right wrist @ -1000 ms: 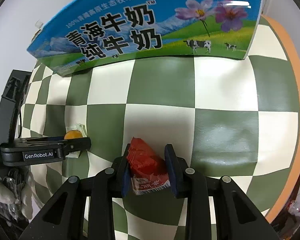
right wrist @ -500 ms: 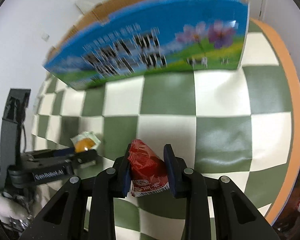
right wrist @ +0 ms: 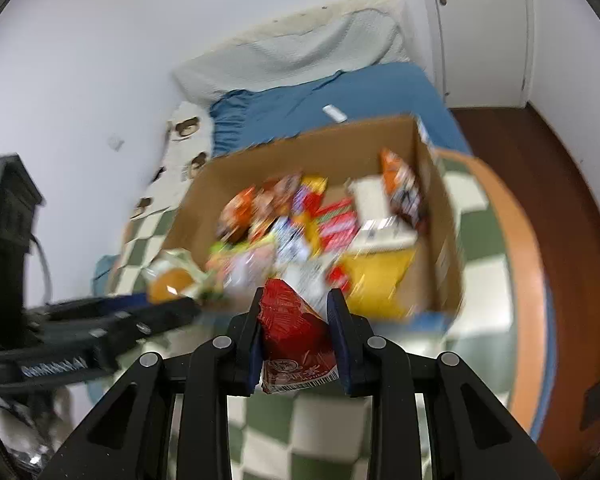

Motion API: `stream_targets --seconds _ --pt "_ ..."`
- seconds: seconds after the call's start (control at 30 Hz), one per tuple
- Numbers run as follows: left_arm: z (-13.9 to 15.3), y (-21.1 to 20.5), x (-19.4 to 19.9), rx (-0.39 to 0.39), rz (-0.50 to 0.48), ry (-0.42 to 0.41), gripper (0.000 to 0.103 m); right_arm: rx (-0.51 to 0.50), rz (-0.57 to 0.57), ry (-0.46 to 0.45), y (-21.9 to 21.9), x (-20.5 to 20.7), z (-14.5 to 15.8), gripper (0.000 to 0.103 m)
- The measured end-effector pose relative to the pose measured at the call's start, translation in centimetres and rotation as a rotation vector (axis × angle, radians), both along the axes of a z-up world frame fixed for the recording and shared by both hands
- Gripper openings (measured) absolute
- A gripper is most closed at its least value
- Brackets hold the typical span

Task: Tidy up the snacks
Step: 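Carry the red packet with the right tool while the left tool carries the egg packet into the box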

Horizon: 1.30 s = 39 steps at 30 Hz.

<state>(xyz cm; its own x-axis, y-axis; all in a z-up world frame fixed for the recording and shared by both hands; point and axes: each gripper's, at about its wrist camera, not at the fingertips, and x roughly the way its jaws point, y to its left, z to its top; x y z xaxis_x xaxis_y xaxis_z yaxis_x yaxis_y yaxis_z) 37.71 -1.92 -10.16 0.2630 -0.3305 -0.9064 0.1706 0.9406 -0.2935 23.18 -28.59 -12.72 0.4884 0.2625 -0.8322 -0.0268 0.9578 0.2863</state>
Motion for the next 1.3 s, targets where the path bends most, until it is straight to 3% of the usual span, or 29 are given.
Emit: stream_targets --seconds 0.2,0.37,0.53,0.6,0.63,0.67,0.77,0.83,1.03,1.3 --pt "-4.2 1.4 7.4 0.182 0.043 0.063 0.048 -0.094 -0.067 0.084 -2.1 7.5 -2.5 0.031" --pt "-8.7 3.2 10.5 0.23 0.073 0.151 0.048 -0.138 -0.095 0.136 -2.8 11.2 -4.7 0.031" --pt "-10.9 3.8 12.5 0.216 0.088 0.199 0.051 -0.172 -0.106 0.184 -2.8 12.8 -6.0 0.031" --pt "-11.5 3.7 12.9 0.215 0.088 0.217 0.051 -0.187 -0.117 0.226 -2.8 13.1 -6.9 0.036" --pt "-11.4 3.7 12.9 0.218 0.091 0.217 0.051 -0.19 -0.122 0.241 -2.9 13.0 -7.2 0.052" --pt "-11.3 3.8 12.9 0.218 0.099 0.212 0.057 -0.192 -0.129 0.257 -2.9 13.1 -7.6 0.075" --pt "-11.4 3.7 13.0 0.227 0.098 0.216 0.094 -0.178 -0.111 0.282 -2.2 13.1 -8.1 0.091" --pt "-11.4 3.8 12.7 0.231 0.099 0.21 0.096 -0.214 -0.087 0.294 -1.2 13.1 -8.4 0.098" --pt "-10.9 4.0 10.8 0.227 0.097 0.193 0.098 -0.244 -0.062 0.329 0.3 12.7 -9.0 0.099" --pt "-9.7 4.0 8.7 0.218 0.104 0.17 0.098 -0.245 -0.061 0.307 0.3 11.2 -8.2 0.099"
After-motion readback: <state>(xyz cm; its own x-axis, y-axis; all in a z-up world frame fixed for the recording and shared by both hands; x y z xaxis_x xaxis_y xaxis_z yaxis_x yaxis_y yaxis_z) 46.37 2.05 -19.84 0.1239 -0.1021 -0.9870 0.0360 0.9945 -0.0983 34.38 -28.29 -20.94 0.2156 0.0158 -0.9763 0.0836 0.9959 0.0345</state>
